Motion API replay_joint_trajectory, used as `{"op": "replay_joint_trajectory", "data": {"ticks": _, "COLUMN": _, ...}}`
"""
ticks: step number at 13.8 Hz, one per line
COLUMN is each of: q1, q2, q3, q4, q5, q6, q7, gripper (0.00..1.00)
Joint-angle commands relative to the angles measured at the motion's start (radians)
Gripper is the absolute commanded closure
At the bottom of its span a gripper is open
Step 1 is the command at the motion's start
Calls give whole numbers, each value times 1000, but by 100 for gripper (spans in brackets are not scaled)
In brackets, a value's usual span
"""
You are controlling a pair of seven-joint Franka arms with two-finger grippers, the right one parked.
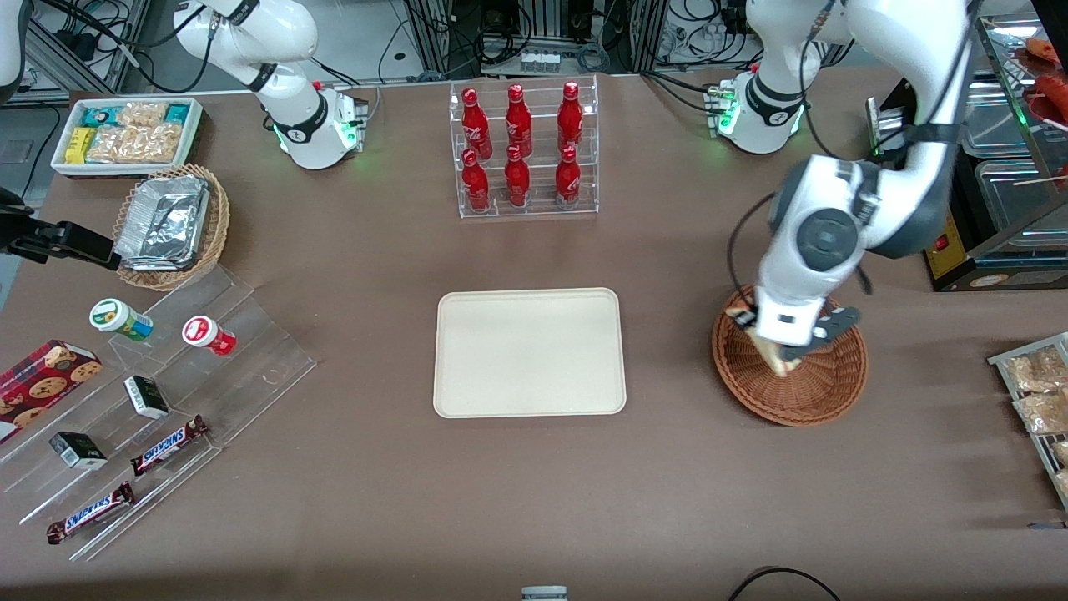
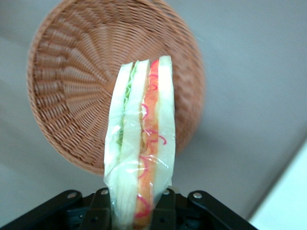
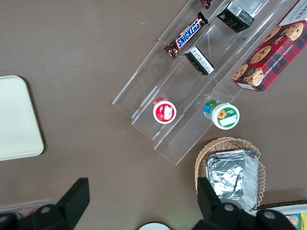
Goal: Place sandwich from basket to tray
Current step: 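Carry the held sandwich with the left gripper over the cream tray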
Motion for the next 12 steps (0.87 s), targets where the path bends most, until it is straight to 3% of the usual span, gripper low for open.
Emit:
{"op": "replay_joint_trajectory", "data": {"ticks": 1, "q1": -108, "q2": 13, "q3": 10, "q4": 61, "q5": 8, "q6": -50, "q7": 66, "gripper": 100}}
{"op": "replay_joint_trajectory", "data": {"ticks": 6, "q1": -243, "q2": 173, "q3": -17, "q4": 244, "q5": 3, "q6": -47, "q7": 62, "gripper": 100}}
{"op": "replay_joint_trajectory", "data": {"ticks": 12, "q1": -335, "q2": 357, "q3": -30, "q4": 469, "q5": -38, "q6": -41, "q7": 62, "gripper": 100}}
